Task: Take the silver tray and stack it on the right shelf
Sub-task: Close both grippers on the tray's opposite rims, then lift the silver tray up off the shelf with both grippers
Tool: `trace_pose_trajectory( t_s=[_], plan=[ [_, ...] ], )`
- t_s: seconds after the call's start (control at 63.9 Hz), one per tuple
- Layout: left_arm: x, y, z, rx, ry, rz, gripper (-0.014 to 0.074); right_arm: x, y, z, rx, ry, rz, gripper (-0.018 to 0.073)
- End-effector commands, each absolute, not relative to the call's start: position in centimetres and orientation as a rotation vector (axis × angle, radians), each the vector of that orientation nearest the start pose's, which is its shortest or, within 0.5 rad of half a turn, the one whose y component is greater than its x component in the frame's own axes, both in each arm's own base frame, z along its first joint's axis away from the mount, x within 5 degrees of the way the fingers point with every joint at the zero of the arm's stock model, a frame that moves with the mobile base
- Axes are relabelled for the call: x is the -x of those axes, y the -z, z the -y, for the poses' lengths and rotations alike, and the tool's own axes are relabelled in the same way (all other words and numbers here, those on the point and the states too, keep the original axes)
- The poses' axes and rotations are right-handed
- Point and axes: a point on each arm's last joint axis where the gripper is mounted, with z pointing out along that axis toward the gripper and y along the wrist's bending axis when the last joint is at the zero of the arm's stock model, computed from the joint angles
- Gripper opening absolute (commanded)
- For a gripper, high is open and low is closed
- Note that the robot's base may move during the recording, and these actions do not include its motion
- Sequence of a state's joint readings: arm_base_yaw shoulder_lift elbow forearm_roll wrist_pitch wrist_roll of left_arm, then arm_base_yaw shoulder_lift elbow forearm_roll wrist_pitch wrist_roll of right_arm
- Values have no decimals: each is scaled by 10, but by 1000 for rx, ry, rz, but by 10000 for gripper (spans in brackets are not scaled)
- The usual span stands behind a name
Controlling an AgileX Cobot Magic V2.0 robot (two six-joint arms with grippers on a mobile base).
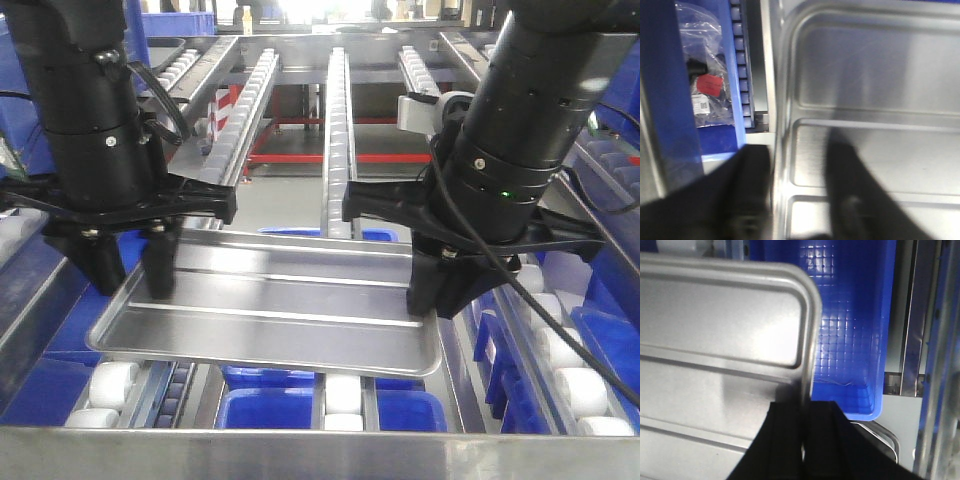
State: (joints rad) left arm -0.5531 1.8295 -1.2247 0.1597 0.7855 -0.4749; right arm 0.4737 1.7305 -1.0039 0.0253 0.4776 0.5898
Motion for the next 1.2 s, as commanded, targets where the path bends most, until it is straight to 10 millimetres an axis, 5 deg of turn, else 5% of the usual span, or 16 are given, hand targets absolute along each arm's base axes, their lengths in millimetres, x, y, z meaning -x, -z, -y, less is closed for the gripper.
trace_pose_trajectory(
  t_s=[0.0,0.25,0.422,0.657,0.892,1.189],
  plan=[
    [-318,-210,182,-244,53,-2766,-97,-303,-198,-155,-152,-356,-2677,58],
    [-317,-214,182,-244,59,-2754,-96,-301,-199,-154,-146,-343,-2688,58],
    [-309,-235,182,-241,93,-2721,-95,-300,-214,-150,-95,-275,-2704,58],
    [-286,-273,195,-252,140,-2673,-92,-300,-266,-142,-18,-182,-2624,58],
    [-258,-306,198,-221,216,-2629,-92,-270,-326,-128,10,-220,-2460,58],
    [-228,-350,188,-199,326,-2521,-92,-234,-361,-118,48,-235,-2394,58]
  ],
)
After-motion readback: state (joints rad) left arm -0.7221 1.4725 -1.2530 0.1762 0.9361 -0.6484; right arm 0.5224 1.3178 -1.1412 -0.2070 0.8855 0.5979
